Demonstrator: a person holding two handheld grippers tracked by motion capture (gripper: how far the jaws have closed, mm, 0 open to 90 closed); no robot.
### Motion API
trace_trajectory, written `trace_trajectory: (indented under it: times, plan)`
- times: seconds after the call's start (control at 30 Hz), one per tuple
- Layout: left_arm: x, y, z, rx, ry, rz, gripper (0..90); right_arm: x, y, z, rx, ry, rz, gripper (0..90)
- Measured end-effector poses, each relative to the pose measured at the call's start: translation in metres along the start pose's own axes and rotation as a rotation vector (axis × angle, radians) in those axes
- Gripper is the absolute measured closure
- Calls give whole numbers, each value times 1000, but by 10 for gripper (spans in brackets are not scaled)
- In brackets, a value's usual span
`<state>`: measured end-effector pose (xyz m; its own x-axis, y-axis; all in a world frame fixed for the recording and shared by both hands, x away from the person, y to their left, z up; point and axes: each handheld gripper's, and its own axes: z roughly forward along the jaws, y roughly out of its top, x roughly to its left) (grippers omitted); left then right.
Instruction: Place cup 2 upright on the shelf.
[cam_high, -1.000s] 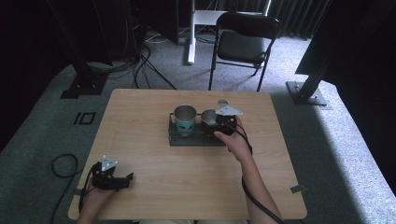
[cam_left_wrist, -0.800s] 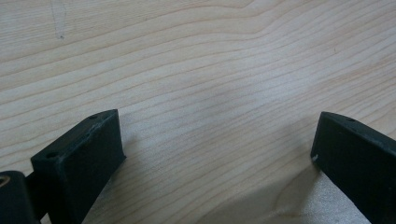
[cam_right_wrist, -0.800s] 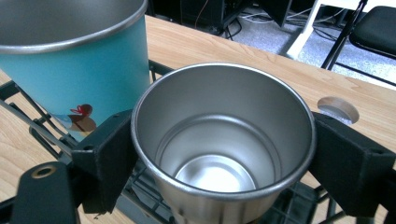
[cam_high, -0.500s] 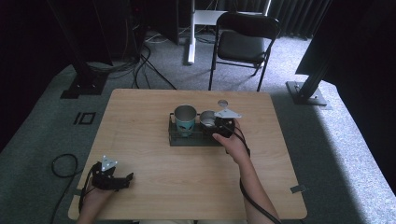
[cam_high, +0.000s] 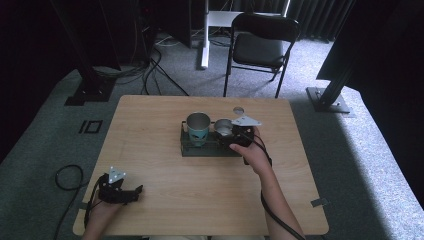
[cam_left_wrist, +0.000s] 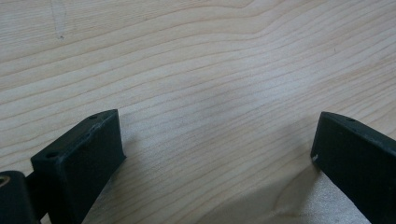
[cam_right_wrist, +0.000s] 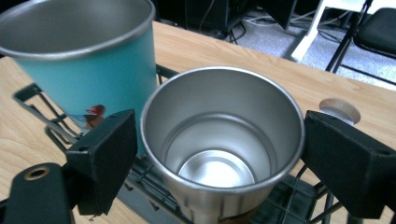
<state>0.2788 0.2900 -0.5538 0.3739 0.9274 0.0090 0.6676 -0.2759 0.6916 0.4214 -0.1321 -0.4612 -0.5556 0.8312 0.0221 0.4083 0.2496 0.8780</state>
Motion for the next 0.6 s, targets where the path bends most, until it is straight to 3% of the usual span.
trace_trajectory:
  times: [0.6]
  plan:
    - [0,0,0,0,0,0,28,-11,-10,-24,-12,-11,-3,116]
